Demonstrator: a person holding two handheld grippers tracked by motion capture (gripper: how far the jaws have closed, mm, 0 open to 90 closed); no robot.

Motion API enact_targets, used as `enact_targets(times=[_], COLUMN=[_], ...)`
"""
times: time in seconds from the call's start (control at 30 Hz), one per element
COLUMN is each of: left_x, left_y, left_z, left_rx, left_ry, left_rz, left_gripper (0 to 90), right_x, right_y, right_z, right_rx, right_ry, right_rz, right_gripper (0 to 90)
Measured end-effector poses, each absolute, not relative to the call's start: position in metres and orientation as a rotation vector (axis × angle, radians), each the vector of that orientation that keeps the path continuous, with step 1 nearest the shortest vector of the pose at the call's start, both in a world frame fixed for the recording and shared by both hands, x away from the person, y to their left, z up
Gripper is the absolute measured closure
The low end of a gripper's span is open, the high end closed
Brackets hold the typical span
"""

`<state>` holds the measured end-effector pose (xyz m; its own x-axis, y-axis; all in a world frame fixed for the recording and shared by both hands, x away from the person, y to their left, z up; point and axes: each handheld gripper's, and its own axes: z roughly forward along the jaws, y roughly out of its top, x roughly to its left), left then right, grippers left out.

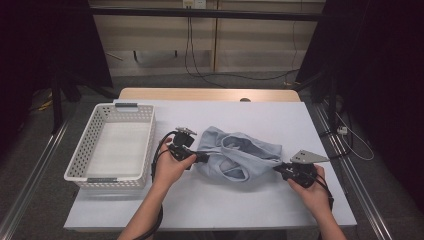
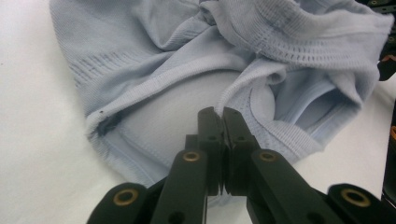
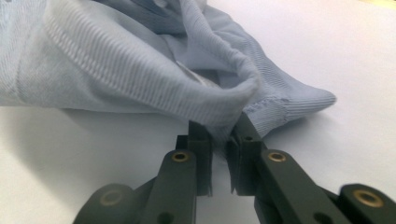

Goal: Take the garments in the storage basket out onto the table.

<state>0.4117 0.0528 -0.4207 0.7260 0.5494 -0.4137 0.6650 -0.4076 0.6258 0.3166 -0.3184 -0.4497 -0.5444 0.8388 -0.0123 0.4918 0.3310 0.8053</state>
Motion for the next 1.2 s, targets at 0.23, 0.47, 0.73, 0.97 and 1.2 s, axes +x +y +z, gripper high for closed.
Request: enact_targets(times=[0.23, 0.47, 0.73, 0.97, 1.2], left_x=[0.411, 0.41, 0.41, 0.41, 0.41], left_y=[0.051, 0.05, 0.049, 0.049, 0.048], left_z=[-0.42, -0.421, -0.421, -0.42, -0.421], left_rx=[2.107, 2.115, 2.116, 2.112, 2.118], left_ry=[0.918, 0.918, 0.912, 0.913, 0.914], left_rz=[-0.179, -0.178, -0.18, -0.182, -0.185], left_gripper=[88.0, 88.0, 88.0, 88.0, 88.0], right_x=[0.312, 0.309, 0.307, 0.307, 0.305], right_y=[-0.318, -0.315, -0.327, -0.337, -0.336], right_z=[-0.448, -0.441, -0.436, -0.431, -0.427], right_rx=[1.182, 1.162, 1.2, 1.213, 1.199], right_ry=[2.206, 2.204, 2.176, 2.157, 2.164], right_rz=[1.192, 1.288, 1.281, 1.275, 1.295], right_gripper=[50.6, 26.4, 23.3, 23.0, 17.7])
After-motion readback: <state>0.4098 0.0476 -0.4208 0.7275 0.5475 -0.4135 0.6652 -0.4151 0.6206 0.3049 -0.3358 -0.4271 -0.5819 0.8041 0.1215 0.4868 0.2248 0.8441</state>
